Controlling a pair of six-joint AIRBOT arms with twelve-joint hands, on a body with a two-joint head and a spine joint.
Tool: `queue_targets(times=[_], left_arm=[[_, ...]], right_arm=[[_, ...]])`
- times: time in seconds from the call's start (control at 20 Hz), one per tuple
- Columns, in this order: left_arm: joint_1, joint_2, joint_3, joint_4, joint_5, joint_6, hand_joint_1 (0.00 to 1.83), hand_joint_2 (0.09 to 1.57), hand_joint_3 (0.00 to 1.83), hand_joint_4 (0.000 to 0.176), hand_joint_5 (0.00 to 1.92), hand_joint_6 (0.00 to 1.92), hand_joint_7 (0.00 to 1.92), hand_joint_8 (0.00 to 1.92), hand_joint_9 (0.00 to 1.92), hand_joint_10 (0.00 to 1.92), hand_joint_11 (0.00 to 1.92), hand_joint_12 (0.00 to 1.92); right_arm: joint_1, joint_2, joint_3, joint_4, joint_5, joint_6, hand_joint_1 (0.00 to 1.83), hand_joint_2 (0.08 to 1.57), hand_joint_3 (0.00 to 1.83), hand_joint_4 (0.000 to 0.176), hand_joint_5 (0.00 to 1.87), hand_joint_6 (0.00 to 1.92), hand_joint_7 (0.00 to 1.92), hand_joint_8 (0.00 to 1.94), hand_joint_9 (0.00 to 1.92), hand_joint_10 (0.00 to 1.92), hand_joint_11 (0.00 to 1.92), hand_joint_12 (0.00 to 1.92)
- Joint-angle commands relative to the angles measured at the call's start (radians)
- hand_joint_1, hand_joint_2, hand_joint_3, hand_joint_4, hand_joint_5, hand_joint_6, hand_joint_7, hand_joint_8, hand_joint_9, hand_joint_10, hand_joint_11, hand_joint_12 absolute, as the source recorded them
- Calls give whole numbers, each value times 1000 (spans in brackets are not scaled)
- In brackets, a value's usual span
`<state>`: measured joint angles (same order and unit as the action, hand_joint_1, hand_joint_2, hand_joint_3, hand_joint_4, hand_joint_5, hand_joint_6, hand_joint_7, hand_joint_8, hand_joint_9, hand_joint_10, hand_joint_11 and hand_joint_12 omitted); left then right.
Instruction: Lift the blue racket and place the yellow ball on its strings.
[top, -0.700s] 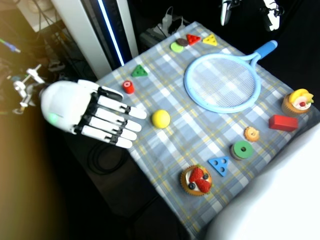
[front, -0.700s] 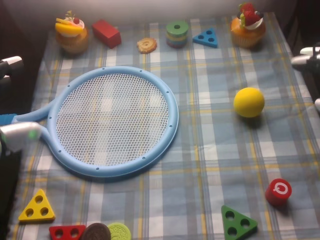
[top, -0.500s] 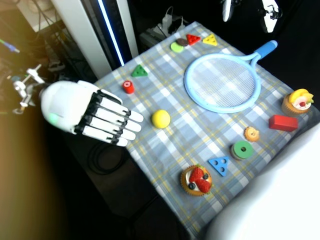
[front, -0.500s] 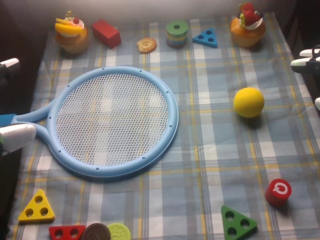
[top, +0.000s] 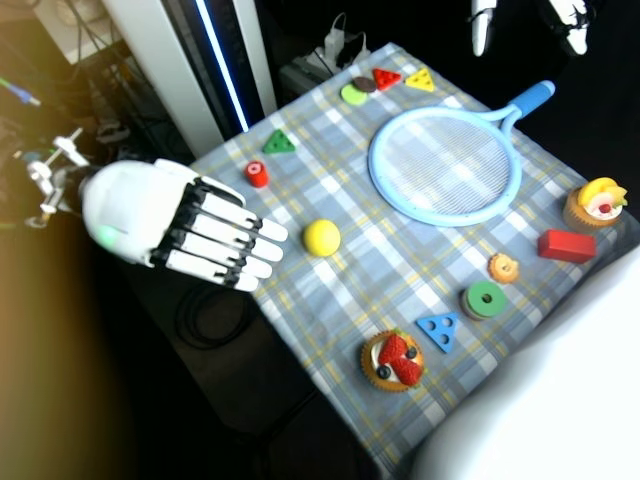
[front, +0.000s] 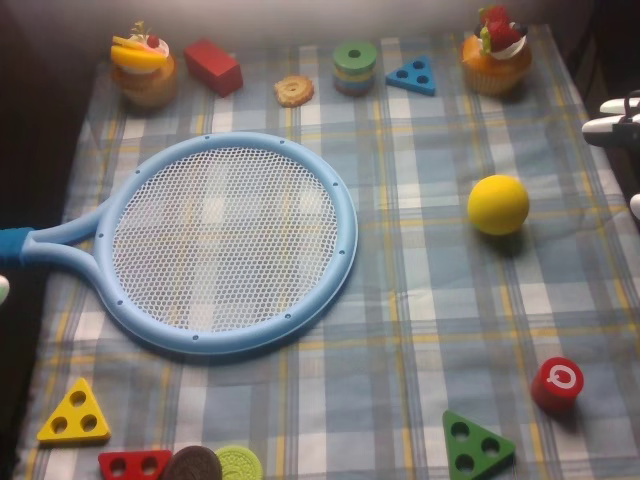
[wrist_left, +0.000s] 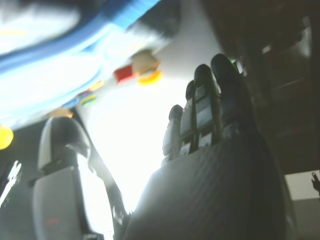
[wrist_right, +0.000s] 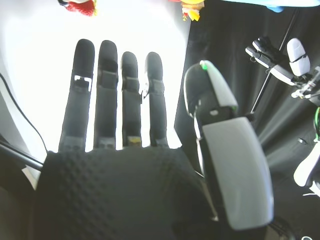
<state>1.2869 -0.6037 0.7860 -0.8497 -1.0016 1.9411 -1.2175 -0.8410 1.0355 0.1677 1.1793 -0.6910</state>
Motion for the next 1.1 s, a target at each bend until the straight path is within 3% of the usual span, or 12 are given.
queue_targets(times=[0.0,0.05,0.2,0.25,0.45,0.65,0.75,0.9,1.05], left_arm=[[-17,7,16,-5,-74,34,904,840,0,176,60,9,203,6,218,5,0,367],[-38,3,23,-17,-47,90,927,834,0,176,73,8,222,5,233,6,0,408],[-89,-23,36,-46,-2,245,988,834,2,176,114,13,254,3,249,3,0,438],[-100,-34,41,-57,5,281,987,832,1,176,110,10,258,4,250,3,0,439],[-147,-70,78,-80,79,378,986,837,0,176,137,11,248,1,275,11,0,490],[-253,-138,162,-128,225,542,992,823,0,176,156,15,231,0,262,2,0,483],[-317,-178,208,-173,301,660,911,864,2,176,168,8,250,2,266,1,0,557],[-340,-190,240,-204,350,694,878,865,0,176,77,0,236,1,188,0,0,373],[-340,-189,245,-231,369,759,865,863,5,176,97,2,283,2,207,3,0,331]], right_arm=[[15,4,6,12,105,6,590,1355,0,0,590,0,536,1,579,1,327,716],[14,4,6,11,103,6,588,1355,0,9,585,0,529,0,572,0,320,702],[12,3,6,8,102,6,604,1367,3,2,574,0,524,0,552,0,293,684],[10,3,6,6,101,6,601,1369,3,8,574,0,524,1,552,1,294,685],[5,3,6,5,96,7,619,1371,0,0,601,5,548,4,597,13,353,715],[-3,0,5,0,96,8,635,1381,0,0,622,1,578,1,621,4,381,686],[-13,-2,5,-3,96,8,612,1381,0,0,666,9,612,8,670,15,444,717],[-17,-7,5,-15,95,19,686,1363,0,0,709,3,633,2,709,7,474,775],[-17,-8,7,-24,90,22,692,1366,1,0,702,0,608,0,662,0,428,760]])
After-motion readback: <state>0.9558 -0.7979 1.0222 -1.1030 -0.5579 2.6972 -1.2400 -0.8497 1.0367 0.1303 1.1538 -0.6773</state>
